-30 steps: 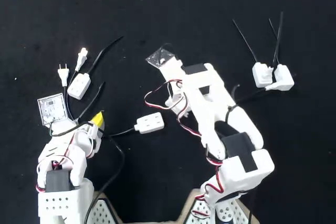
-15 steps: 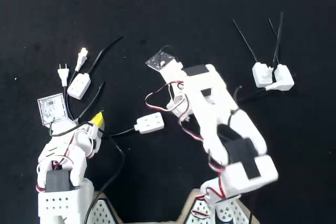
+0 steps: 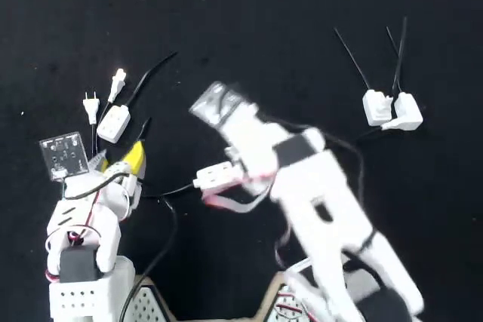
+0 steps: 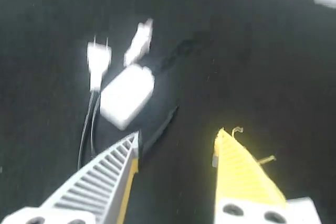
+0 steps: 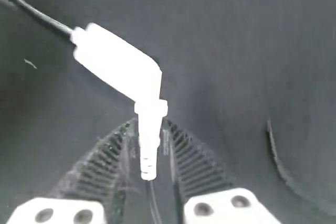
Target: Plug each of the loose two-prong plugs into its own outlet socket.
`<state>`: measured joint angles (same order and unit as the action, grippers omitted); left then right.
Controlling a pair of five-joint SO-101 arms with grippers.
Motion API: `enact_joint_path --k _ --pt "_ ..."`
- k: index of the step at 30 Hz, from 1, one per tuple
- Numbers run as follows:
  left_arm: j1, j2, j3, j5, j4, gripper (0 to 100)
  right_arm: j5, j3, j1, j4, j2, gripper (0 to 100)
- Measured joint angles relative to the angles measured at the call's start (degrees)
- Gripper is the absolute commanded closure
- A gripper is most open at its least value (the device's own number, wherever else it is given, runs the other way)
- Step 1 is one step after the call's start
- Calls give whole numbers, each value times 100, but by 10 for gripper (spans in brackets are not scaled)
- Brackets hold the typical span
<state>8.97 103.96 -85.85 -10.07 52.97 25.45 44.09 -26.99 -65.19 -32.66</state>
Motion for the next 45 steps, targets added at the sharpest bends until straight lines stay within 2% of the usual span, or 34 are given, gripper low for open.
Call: enact_joint_path --k 5,10,13,18,27,45 --pt "-70 -9 264 -44 -255 766 -624 1160 -993 1486 -888 988" --pt "-800 0 475 -237 -255 766 -1204 1996 -1354 2760 -958 988" --pt "-1213 0 475 -237 -255 766 -1310 2031 -1582 2866 -958 988" --pt "-1442 9 158 -237 -255 766 -1354 2048 -1635 2910 -1196 988" --pt "-1442 53 -343 -264 -264 766 -1354 2268 -1670 2725 -2233 988" --pt "-1451 62 -457 -264 -299 766 -1530 2286 -1670 2725 -2277 988"
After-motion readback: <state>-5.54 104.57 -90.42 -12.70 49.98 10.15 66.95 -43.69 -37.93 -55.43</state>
